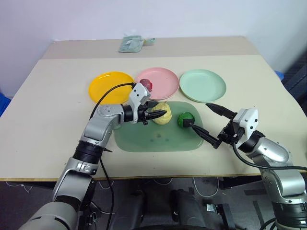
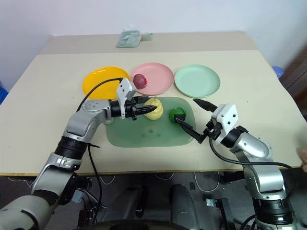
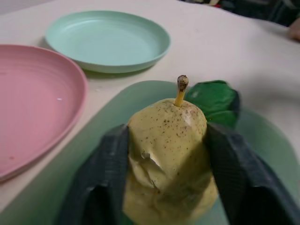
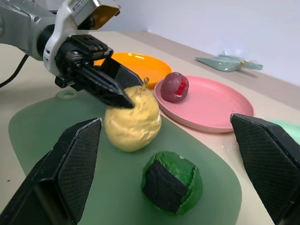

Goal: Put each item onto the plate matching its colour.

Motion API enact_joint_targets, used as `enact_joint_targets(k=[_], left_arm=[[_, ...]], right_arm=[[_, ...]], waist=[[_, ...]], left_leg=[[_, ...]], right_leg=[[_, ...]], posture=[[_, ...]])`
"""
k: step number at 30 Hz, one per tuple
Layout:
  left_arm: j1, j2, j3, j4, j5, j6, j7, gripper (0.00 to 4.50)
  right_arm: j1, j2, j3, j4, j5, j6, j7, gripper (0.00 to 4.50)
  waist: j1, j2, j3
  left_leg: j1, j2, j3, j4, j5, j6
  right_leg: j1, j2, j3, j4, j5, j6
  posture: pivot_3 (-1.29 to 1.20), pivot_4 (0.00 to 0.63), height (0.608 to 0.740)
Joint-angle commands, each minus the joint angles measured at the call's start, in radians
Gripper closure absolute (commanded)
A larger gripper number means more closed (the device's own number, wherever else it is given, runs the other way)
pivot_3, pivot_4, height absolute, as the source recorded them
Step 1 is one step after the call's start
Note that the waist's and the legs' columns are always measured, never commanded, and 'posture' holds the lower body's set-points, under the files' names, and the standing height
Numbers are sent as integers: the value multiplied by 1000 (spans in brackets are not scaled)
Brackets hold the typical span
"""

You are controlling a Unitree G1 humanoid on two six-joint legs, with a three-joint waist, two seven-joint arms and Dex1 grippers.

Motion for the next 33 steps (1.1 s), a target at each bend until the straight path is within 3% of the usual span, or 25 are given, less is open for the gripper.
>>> enact_joint_targets(k=[1,9,17,24,25,29,33], left_arm=[[-19,-14,89,-10,-25,-13,72,2285],[-85,-9,411,26,-98,24,416,2285],[-126,17,463,231,-5,-78,624,2285],[-210,-3,446,500,30,-237,616,2285],[-216,-5,445,520,30,-252,610,1601],[-200,-16,447,491,8,-273,579,45],[-82,-1,436,257,-28,-223,512,45]], right_arm=[[5,-2,-31,-54,19,-5,-7,0],[15,3,-29,-61,17,0,-9,0],[-17,11,-6,-23,14,-4,4,0],[-25,7,7,0,5,-11,21,0],[-26,7,9,2,4,-11,23,0],[-38,7,16,0,4,2,19,0],[-63,18,45,-2,12,51,0,0]], waist=[[1,0,0],[-1,0,0],[9,0,0],[26,-1,0],[26,-1,0],[24,-1,0],[15,0,0]], left_leg=[[0,0,0,0,0,0],[0,0,0,1,0,0],[0,-1,0,3,0,0],[-1,0,0,5,0,0],[-1,0,0,5,0,0],[-1,0,1,6,0,0],[-1,0,1,6,0,0]], right_leg=[[0,0,0,0,0,0],[0,0,0,0,0,0],[1,1,-1,0,0,1],[1,2,-1,0,0,1],[1,2,-1,0,0,1],[1,2,-1,0,1,1],[1,1,-1,0,1,1]], posture=[[0,150,740],[0,150,740],[0,150,740],[0,150,740],[0,150,740],[0,150,740],[0,150,740]])
